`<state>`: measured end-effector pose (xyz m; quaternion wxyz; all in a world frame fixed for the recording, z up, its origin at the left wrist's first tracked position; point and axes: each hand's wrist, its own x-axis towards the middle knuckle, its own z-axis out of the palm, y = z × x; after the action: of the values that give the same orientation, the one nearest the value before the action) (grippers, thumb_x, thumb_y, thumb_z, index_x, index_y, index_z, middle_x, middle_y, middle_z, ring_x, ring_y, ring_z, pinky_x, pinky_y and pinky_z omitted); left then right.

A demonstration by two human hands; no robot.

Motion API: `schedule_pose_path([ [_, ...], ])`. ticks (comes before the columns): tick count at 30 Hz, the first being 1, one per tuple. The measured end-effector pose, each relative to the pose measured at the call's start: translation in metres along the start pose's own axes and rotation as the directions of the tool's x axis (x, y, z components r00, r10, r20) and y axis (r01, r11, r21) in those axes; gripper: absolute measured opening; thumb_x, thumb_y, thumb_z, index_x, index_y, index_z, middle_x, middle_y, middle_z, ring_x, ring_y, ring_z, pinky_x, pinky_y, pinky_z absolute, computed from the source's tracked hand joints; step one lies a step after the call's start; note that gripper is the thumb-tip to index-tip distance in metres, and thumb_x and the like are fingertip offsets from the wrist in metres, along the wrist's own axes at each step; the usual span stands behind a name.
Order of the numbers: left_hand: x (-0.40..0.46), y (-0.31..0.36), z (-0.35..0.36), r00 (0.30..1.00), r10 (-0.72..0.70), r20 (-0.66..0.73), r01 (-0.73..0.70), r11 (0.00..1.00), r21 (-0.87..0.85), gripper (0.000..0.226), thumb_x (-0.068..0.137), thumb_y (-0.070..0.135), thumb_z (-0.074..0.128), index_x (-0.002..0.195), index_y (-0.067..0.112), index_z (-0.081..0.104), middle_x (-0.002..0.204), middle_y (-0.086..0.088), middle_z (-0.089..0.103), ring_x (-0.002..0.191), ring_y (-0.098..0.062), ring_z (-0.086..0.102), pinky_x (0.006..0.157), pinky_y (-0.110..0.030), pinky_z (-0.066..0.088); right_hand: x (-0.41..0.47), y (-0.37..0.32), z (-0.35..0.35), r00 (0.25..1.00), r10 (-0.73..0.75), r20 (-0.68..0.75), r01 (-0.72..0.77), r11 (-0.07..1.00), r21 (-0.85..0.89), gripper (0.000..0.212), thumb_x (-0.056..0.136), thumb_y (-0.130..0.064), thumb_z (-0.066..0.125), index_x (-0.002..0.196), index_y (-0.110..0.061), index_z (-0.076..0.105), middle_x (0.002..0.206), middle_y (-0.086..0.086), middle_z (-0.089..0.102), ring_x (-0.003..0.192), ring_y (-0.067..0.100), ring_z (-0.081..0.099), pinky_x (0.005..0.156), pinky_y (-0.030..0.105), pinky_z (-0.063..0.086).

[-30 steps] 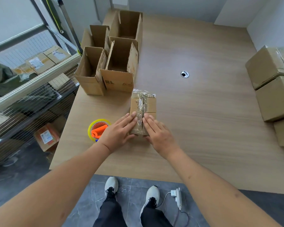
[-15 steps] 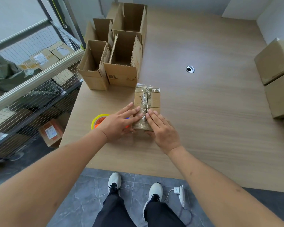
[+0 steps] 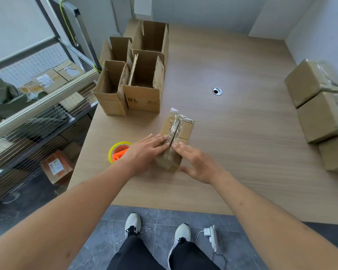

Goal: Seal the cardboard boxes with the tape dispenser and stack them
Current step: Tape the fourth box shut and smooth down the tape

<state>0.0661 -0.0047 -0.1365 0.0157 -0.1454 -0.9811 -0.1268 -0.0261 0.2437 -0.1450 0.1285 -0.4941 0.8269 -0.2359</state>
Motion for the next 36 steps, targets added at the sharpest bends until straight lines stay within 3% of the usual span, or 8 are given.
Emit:
schedule_pose_path([
  [9, 0.006, 0.031, 0.005, 0.987, -0.159, 0.024, 0.161, 0.975, -0.152, 0.080, 0.082, 0.052, 0.079, 0.144, 0.007, 0.055, 0.163, -0.012, 0.033, 0.152, -0.030, 0.029, 0.126, -0.044, 0.023, -0.006, 0.001, 0.000, 0.997, 0.010, -0.078, -0.007, 0.999, 0.048, 0.057, 0.076, -0.014, 0.086, 0.129, -0.006, 0.068, 0.147, 0.010, 0.056, 0.137, 0.029, 0.052, 0.114, 0.036, 0.040],
  [15, 0.009, 0.046, 0.021, 0.964, -0.261, -0.044, 0.249, 0.952, -0.175, 0.079, 0.065, 0.051, 0.091, 0.119, 0.001, 0.063, 0.155, -0.019, 0.044, 0.149, -0.038, 0.034, 0.121, -0.051, 0.032, 0.008, 0.006, 0.003, 0.993, -0.067, -0.100, 0.066, 0.998, -0.016, 0.056, 0.060, -0.009, 0.094, 0.114, -0.007, 0.076, 0.131, 0.013, 0.067, 0.119, 0.033, 0.065, 0.096, 0.045, 0.057],
  [20, 0.010, 0.044, 0.032, 0.959, -0.264, -0.104, 0.248, 0.958, -0.146, 0.078, 0.058, 0.049, 0.095, 0.110, 0.000, 0.063, 0.146, -0.022, 0.052, 0.143, -0.042, 0.041, 0.116, -0.052, 0.037, 0.009, 0.020, 0.008, 0.970, -0.183, -0.162, 0.176, 0.983, -0.059, 0.044, 0.076, -0.029, 0.081, 0.113, -0.006, 0.076, 0.129, 0.013, 0.068, 0.115, 0.034, 0.066, 0.097, 0.041, 0.055],
  [27, 0.014, 0.044, 0.023, 0.972, -0.200, -0.119, 0.201, 0.980, -0.008, 0.077, 0.055, 0.050, 0.096, 0.105, 0.000, 0.066, 0.132, -0.022, 0.062, 0.131, -0.042, 0.056, 0.104, -0.050, 0.051, 0.013, 0.028, -0.001, 0.966, -0.234, -0.107, 0.226, 0.970, -0.086, 0.052, 0.065, -0.011, 0.092, 0.115, -0.010, 0.077, 0.128, 0.012, 0.069, 0.109, 0.034, 0.067, 0.093, 0.040, 0.056],
  [30, 0.015, 0.048, 0.020, 0.972, -0.202, -0.121, 0.206, 0.978, 0.022, 0.078, 0.055, 0.052, 0.095, 0.106, 0.001, 0.067, 0.131, -0.021, 0.063, 0.129, -0.042, 0.058, 0.103, -0.046, 0.051, 0.017, 0.016, -0.001, 0.942, -0.267, -0.205, 0.238, 0.959, -0.156, 0.021, 0.081, -0.016, 0.075, 0.101, -0.010, 0.080, 0.114, 0.009, 0.074, 0.093, 0.031, 0.071, 0.079, 0.035, 0.059],
  [32, 0.014, 0.049, 0.019, 0.971, -0.206, -0.124, 0.210, 0.977, 0.022, 0.077, 0.055, 0.052, 0.095, 0.106, 0.002, 0.067, 0.132, -0.021, 0.063, 0.130, -0.041, 0.057, 0.104, -0.046, 0.050, 0.019, 0.011, 0.002, 0.923, -0.275, -0.268, 0.230, 0.955, -0.188, 0.024, 0.090, -0.023, 0.060, 0.095, -0.010, 0.080, 0.108, 0.007, 0.076, 0.085, 0.030, 0.070, 0.072, 0.035, 0.058],
  [35, 0.013, 0.048, 0.019, 0.968, -0.217, -0.122, 0.219, 0.976, -0.004, 0.074, 0.058, 0.050, 0.095, 0.107, 0.002, 0.065, 0.135, -0.020, 0.062, 0.133, -0.040, 0.054, 0.105, -0.045, 0.049, 0.017, 0.012, 0.001, 0.929, -0.259, -0.263, 0.211, 0.957, -0.199, 0.020, 0.078, -0.016, 0.080, 0.097, -0.010, 0.079, 0.110, 0.007, 0.075, 0.087, 0.032, 0.070, 0.073, 0.036, 0.058],
  [36, 0.012, 0.049, 0.020, 0.968, -0.223, -0.114, 0.222, 0.975, -0.025, 0.074, 0.059, 0.048, 0.095, 0.108, 0.002, 0.065, 0.137, -0.020, 0.060, 0.135, -0.040, 0.052, 0.105, -0.046, 0.049, 0.016, 0.013, 0.001, 0.945, -0.238, -0.223, 0.192, 0.959, -0.209, 0.037, 0.065, -0.015, 0.090, 0.099, -0.011, 0.077, 0.113, 0.007, 0.074, 0.089, 0.032, 0.069, 0.075, 0.037, 0.058],
])
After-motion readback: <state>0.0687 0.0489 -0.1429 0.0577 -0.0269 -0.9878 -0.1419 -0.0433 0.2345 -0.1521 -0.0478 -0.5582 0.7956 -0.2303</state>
